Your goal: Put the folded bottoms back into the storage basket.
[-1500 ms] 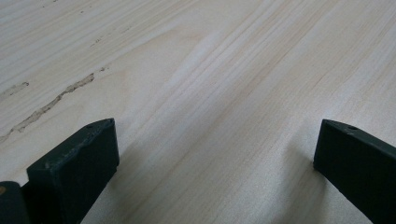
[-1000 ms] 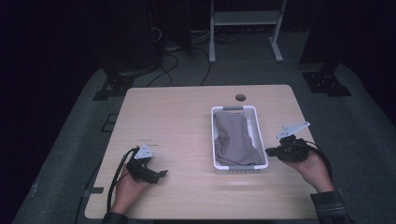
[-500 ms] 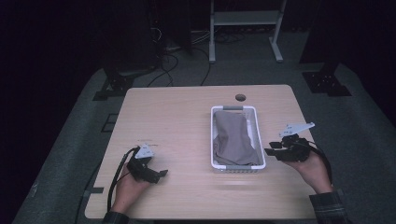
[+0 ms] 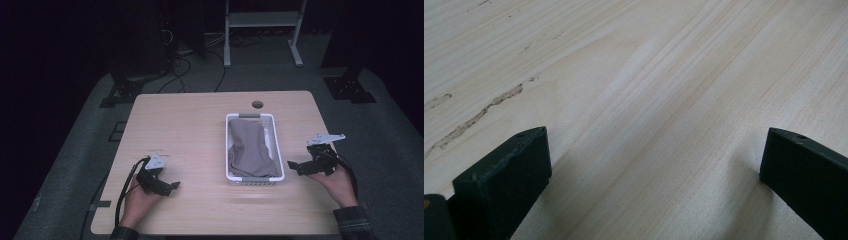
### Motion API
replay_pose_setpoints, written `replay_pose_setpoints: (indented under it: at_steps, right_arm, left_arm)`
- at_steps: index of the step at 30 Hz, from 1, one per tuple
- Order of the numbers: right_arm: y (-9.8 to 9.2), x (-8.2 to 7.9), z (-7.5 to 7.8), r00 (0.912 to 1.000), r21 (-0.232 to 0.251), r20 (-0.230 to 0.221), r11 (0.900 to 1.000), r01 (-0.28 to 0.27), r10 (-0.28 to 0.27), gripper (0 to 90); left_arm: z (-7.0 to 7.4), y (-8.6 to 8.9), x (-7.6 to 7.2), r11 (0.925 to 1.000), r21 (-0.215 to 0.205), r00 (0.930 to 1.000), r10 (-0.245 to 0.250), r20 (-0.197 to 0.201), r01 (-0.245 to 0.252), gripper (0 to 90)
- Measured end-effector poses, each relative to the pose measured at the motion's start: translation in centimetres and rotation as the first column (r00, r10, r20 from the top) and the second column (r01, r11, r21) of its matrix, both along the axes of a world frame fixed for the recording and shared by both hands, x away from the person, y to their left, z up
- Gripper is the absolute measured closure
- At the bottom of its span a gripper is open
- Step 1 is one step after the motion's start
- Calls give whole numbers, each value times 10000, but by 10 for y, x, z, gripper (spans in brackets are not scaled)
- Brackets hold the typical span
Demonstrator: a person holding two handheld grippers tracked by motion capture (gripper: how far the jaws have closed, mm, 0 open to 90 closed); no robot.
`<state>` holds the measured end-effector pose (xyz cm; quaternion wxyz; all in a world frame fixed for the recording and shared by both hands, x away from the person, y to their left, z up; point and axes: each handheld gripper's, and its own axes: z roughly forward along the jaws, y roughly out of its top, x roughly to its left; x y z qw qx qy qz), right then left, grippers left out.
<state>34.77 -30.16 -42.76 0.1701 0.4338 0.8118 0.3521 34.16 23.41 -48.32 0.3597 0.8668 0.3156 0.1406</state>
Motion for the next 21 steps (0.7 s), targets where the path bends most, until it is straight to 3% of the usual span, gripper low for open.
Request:
replay_pose_setpoints:
  at_steps: [5, 11, 21]
  right_arm:
    - [-5, 3, -8, 9995, 10, 196, 9997, 237, -238, 0]
    - [-10, 9, -25, 9974, -180, -145, 9974, 700, -702, 0]
    - [-21, 14, -41, 9904, -360, -211, 9901, 1355, -1363, 0]
  left_arm:
    - [0, 0, 0, 10000, 1, 10000, 0, 1, 0, 0]
    - [0, 0, -1, 10000, -13, 10000, -31, -2, 31, 0]
    - [0, -1, -2, 10000, -19, 10000, -60, -2, 60, 0]
